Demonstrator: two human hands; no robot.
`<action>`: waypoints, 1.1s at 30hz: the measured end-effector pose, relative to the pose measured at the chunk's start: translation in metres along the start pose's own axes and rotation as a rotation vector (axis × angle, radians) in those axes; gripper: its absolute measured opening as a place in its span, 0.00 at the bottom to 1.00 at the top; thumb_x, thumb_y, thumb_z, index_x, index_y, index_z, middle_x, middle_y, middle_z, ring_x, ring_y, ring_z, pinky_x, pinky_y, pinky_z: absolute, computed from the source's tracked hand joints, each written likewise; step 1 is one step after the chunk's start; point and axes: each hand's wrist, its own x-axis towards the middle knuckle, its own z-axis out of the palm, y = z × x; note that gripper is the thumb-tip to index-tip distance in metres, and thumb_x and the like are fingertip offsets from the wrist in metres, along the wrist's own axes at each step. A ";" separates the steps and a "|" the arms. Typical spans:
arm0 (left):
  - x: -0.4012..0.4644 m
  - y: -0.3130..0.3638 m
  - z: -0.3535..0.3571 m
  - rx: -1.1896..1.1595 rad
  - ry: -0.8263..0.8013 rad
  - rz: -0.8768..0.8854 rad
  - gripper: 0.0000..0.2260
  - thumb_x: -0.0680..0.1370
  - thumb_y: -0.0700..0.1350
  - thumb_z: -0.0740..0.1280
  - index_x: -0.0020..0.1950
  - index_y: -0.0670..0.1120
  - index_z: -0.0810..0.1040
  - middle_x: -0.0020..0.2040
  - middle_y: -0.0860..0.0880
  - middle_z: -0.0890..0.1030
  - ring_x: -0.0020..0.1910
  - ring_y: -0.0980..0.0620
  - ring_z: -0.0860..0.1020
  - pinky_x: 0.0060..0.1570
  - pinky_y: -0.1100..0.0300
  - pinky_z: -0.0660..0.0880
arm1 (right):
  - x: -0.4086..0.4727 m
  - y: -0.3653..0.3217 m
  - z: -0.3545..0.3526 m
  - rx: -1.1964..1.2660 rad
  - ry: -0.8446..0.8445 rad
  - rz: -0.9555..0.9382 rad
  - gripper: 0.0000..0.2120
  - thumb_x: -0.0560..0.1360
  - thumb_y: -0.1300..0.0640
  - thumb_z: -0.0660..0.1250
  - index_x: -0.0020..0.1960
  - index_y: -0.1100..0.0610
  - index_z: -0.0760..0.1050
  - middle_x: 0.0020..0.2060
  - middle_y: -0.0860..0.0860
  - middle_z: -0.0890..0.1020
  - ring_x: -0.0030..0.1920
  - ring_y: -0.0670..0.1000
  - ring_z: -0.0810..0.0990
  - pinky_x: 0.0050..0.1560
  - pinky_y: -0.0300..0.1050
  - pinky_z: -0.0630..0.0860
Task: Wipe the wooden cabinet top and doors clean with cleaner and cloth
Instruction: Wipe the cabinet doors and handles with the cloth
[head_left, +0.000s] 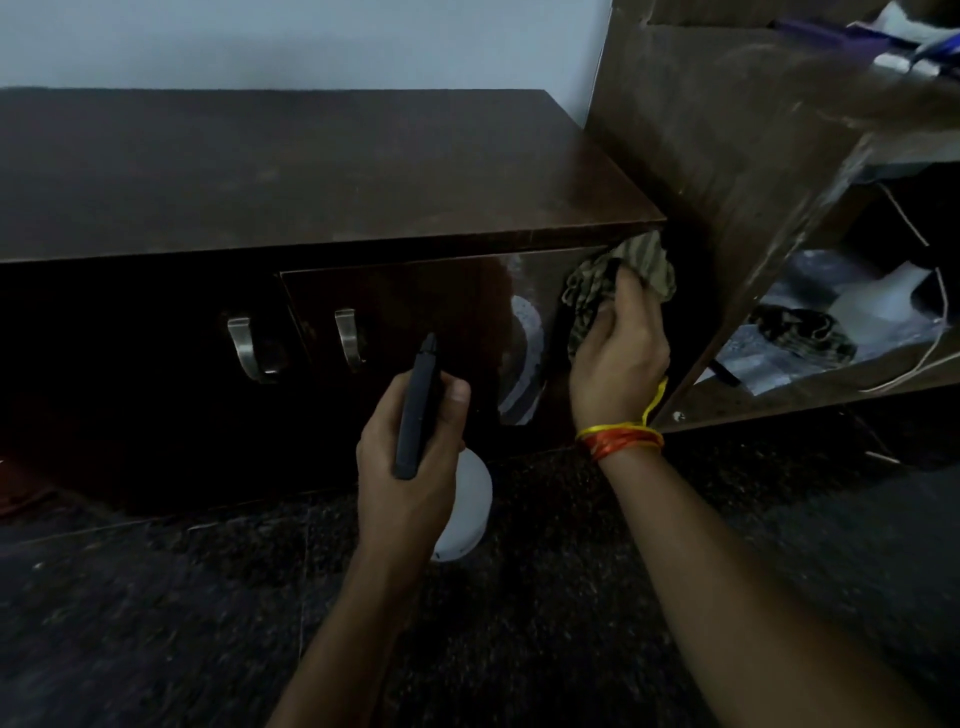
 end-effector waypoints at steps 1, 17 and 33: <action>0.000 0.000 -0.001 0.002 0.002 0.000 0.08 0.78 0.50 0.64 0.51 0.47 0.77 0.37 0.41 0.74 0.36 0.45 0.75 0.38 0.62 0.74 | 0.003 -0.002 0.001 -0.007 0.021 -0.001 0.18 0.78 0.66 0.58 0.67 0.61 0.72 0.67 0.60 0.72 0.69 0.57 0.69 0.70 0.45 0.67; -0.001 -0.008 -0.011 0.042 0.024 -0.003 0.11 0.78 0.50 0.63 0.53 0.43 0.77 0.37 0.46 0.75 0.35 0.55 0.76 0.38 0.70 0.72 | -0.030 -0.021 0.023 -0.147 -0.089 -0.310 0.17 0.77 0.66 0.62 0.64 0.56 0.75 0.72 0.57 0.67 0.58 0.63 0.73 0.59 0.49 0.71; 0.003 -0.009 -0.023 0.040 0.074 -0.009 0.16 0.78 0.51 0.63 0.58 0.41 0.76 0.41 0.48 0.77 0.38 0.58 0.77 0.40 0.71 0.73 | -0.031 -0.036 0.029 -0.105 -0.078 -0.367 0.19 0.76 0.69 0.60 0.63 0.56 0.76 0.73 0.57 0.66 0.59 0.62 0.71 0.61 0.48 0.71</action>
